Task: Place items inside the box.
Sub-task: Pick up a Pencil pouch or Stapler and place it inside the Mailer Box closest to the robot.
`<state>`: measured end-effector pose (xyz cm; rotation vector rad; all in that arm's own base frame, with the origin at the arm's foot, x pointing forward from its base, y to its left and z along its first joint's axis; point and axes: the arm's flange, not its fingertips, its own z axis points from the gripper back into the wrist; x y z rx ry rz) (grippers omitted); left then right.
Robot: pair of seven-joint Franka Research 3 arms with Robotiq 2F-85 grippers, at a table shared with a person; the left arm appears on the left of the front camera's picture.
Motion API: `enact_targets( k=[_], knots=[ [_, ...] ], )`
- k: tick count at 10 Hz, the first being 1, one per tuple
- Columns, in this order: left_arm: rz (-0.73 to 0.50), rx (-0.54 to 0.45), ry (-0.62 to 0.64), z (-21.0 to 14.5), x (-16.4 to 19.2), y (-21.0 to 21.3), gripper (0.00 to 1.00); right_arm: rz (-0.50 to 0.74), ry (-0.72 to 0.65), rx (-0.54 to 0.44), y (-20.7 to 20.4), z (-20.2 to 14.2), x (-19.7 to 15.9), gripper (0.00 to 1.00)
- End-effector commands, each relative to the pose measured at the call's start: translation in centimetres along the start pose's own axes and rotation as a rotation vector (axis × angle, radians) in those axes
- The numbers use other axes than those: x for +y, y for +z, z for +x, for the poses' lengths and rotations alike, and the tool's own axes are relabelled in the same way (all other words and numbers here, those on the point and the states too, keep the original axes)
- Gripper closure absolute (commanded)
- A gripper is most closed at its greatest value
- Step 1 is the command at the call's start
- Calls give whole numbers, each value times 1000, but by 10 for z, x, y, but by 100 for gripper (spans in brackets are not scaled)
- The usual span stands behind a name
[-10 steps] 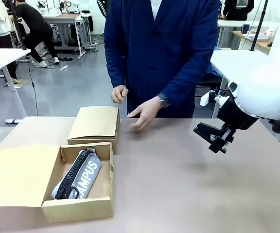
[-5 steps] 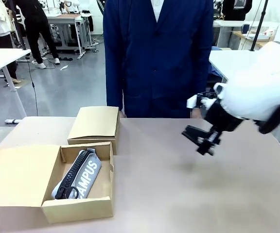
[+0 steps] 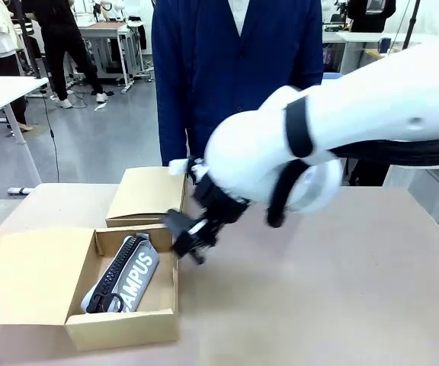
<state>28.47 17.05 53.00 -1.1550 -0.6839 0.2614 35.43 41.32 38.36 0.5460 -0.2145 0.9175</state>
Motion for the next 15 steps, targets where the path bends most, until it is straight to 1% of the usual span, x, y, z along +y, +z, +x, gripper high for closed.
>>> enact_targets(
  k=[1, 2, 3, 4, 5, 6, 7, 8, 9, 10, 11, 12, 13, 14, 15],
  knots=[
    [-22, -10, -17, 1, -1, 0, 0, 15, 130, 18, -9, 0, -14, 100],
    [-22, -10, -17, 1, -1, 0, 0, 0, 0, 0, 0, 0, 0, 100],
    [-22, -10, -17, 1, -1, 0, 0, 0, 0, 0, 0, 0, 0, 100],
    [-22, -10, -17, 1, -1, 0, 0, 32, 55, 25, -23, 4, 7, 100],
    [-22, -10, -17, 1, -1, 0, 0, 111, 55, -35, -23, 8, 11, 100],
    [-22, -10, -17, 1, -1, 0, 0, 183, -1, -58, -24, 14, 20, 100],
    [-22, -10, -17, 1, -1, 0, 0, 236, -123, -117, -19, 21, 36, 100],
    [-22, -10, -17, 1, -1, 0, 0, 252, -231, -195, -11, 25, 51, 100],
    [-22, -10, -17, 1, -1, 0, 0, 222, -422, -287, -7, 31, 62, 100],
    [-22, -10, -17, 1, -1, 0, 0, 177, -524, -321, -13, 36, 74, 100],
    [-22, -10, -17, 1, -1, 0, 0, 145, -564, -272, -26, 39, 85, 100],
    [-22, -10, -17, 1, -1, 0, 0, 96, -567, -235, -31, 37, 91, 100],
    [-22, -10, -17, 1, -1, 0, 0, 17, -522, -173, -29, 33, 91, 100],
    [-22, -10, -17, 1, -1, 0, 0, 163, -542, -269, -19, 31, 77, 100],
    [-22, -10, -17, 1, -1, 0, 0, 112, -537, -246, -31, 22, 82, 100]
  ],
)
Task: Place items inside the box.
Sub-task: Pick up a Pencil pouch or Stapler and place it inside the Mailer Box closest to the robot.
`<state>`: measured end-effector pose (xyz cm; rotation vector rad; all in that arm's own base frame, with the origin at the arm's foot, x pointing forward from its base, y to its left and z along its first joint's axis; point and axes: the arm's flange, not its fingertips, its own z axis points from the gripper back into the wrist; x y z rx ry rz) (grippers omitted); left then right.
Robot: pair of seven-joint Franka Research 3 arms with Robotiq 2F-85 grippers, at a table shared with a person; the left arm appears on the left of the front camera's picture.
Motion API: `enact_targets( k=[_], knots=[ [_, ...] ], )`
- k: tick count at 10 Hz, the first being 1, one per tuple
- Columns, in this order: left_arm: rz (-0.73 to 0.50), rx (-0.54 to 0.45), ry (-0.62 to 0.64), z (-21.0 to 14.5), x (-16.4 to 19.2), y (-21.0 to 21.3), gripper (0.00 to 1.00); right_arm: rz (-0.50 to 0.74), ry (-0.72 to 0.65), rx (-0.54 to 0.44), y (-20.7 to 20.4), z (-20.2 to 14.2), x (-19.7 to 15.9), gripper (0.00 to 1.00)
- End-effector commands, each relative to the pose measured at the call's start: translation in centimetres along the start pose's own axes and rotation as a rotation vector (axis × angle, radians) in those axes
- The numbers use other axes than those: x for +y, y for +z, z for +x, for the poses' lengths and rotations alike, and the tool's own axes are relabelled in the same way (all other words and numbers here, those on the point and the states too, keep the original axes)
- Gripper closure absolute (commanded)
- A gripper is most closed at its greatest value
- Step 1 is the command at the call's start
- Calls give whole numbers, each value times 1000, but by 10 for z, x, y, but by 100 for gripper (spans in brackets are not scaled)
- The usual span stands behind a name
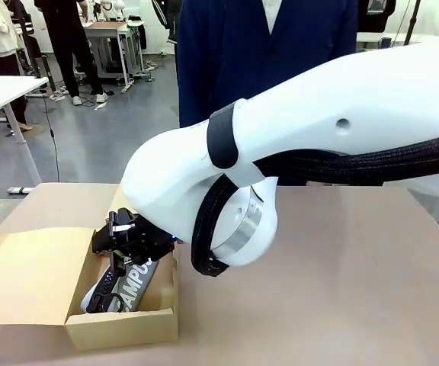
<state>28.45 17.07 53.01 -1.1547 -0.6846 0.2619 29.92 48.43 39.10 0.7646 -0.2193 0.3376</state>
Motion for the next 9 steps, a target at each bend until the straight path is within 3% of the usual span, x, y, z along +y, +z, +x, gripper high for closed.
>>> enact_targets(
  k=[1, 4, 8, 9],
  knots=[
    [-22, -10, -17, 1, -1, 0, 0, -35, 14, 44, 6, 9, 3, 100],
    [-22, -10, -17, 1, -1, 0, 0, -117, -132, 113, 12, 22, 10, 100],
    [-22, -10, -17, 1, -1, 0, 0, -145, -149, 136, 11, 25, 9, 100],
    [-22, -10, -17, 1, -1, 0, 0, -152, -156, 135, 11, 26, 8, 81]
  ],
)
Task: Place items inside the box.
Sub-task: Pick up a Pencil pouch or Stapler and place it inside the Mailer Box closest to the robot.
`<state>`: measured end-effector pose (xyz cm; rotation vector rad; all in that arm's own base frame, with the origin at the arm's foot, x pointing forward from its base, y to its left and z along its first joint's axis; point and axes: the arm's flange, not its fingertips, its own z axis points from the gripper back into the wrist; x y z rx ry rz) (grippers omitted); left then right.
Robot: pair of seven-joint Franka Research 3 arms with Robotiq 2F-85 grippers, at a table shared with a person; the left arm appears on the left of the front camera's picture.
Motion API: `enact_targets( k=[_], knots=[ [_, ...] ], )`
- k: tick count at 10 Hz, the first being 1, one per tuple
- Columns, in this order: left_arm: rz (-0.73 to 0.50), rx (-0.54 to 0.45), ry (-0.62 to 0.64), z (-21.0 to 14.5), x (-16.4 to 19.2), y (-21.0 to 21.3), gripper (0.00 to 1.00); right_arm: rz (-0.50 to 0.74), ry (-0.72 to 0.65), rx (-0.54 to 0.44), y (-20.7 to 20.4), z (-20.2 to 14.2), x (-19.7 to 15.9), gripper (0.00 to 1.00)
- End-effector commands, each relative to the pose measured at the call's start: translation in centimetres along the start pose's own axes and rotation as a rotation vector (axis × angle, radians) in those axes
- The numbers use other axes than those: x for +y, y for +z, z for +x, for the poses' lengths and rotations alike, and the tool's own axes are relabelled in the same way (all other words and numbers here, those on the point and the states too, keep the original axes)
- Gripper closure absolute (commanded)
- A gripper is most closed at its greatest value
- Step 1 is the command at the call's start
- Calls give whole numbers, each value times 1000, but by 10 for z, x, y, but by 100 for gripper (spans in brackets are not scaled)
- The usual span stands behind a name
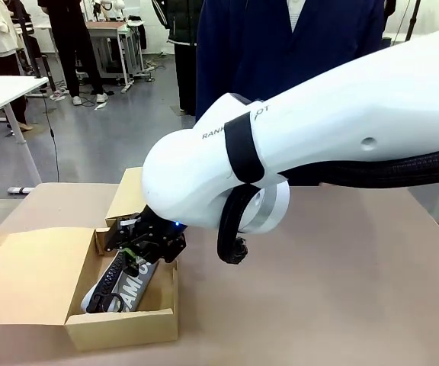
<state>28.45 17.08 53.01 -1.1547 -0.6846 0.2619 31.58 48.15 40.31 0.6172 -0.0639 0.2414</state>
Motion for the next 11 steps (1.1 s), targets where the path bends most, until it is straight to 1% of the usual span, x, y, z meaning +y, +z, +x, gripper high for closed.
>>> enact_targets(
  k=[1, 2, 3, 5, 6, 7, 9, 11],
  knots=[
    [-22, -10, -17, 1, -1, 0, 0, -31, -24, 1, 4, 7, 7, 42],
    [-22, -10, -17, 1, -1, 0, 0, -37, -40, -2, 4, 8, 5, 23],
    [-22, -10, -17, 1, -1, 0, 0, -47, -50, -4, 4, 9, 3, 0],
    [-22, -10, -17, 1, -1, 0, 0, -68, -72, -1, 4, 10, -1, 0],
    [-22, -10, -17, 1, -1, 0, 0, -87, -88, -4, 5, 10, -3, 9],
    [-22, -10, -17, 1, -1, 0, 0, -88, -91, -3, 5, 10, -4, 0],
    [-22, -10, -17, 1, -1, 0, 0, -86, -90, -10, 6, 11, -4, 0],
    [-22, -10, -17, 1, -1, 0, 0, -57, -72, -25, 10, 11, -3, 0]
  ],
)
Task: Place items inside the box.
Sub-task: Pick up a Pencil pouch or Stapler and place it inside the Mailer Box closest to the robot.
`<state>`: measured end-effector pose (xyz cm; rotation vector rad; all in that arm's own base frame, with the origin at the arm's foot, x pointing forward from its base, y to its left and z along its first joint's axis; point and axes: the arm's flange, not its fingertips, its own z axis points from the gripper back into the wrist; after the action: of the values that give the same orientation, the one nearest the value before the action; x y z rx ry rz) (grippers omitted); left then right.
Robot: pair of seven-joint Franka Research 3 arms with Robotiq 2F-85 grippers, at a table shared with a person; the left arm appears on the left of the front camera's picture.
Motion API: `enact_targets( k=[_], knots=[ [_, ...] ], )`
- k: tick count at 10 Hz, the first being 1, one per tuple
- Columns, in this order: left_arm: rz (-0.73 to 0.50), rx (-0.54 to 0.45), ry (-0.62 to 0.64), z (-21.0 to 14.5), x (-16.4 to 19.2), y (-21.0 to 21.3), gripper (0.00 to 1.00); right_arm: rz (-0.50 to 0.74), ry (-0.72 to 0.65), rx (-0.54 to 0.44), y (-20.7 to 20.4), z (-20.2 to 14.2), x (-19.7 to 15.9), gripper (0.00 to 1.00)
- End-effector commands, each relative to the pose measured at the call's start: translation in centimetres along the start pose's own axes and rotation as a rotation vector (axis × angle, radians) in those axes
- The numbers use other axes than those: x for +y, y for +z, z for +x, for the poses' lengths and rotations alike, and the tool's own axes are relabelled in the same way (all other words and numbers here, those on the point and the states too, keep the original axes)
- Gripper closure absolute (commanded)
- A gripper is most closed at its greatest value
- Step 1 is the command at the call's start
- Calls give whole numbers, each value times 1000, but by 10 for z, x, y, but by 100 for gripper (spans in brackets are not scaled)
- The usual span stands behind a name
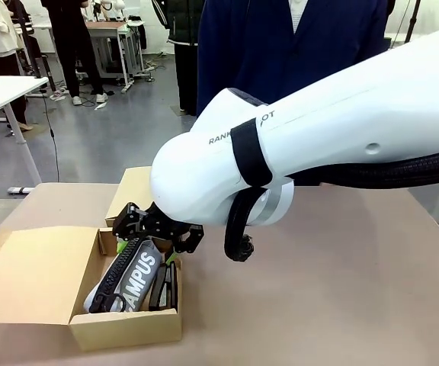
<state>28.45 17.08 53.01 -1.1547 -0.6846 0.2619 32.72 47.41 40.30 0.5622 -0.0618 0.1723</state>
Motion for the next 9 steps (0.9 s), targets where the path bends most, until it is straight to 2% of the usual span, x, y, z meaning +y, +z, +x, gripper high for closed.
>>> enact_targets(
  k=[1, 4, 5, 6, 7, 9],
  knots=[
    [-22, -10, -17, 1, -1, 0, 0, 7, -6, -15, 7, 0, 4, 0],
    [-22, -10, -17, 1, -1, 0, 0, 105, 15, 18, 29, -6, -3, 0],
    [-22, -10, -17, 1, -1, 0, 0, 200, 30, 31, 53, -14, -15, 0],
    [-22, -10, -17, 1, -1, 0, 0, 236, 18, 20, 72, -21, -28, 0],
    [-22, -10, -17, 1, -1, 0, 0, 341, 11, -1, 104, -33, -54, 0],
    [-22, -10, -17, 1, -1, 0, 0, 524, -57, -126, 155, -63, -109, 0]
  ],
)
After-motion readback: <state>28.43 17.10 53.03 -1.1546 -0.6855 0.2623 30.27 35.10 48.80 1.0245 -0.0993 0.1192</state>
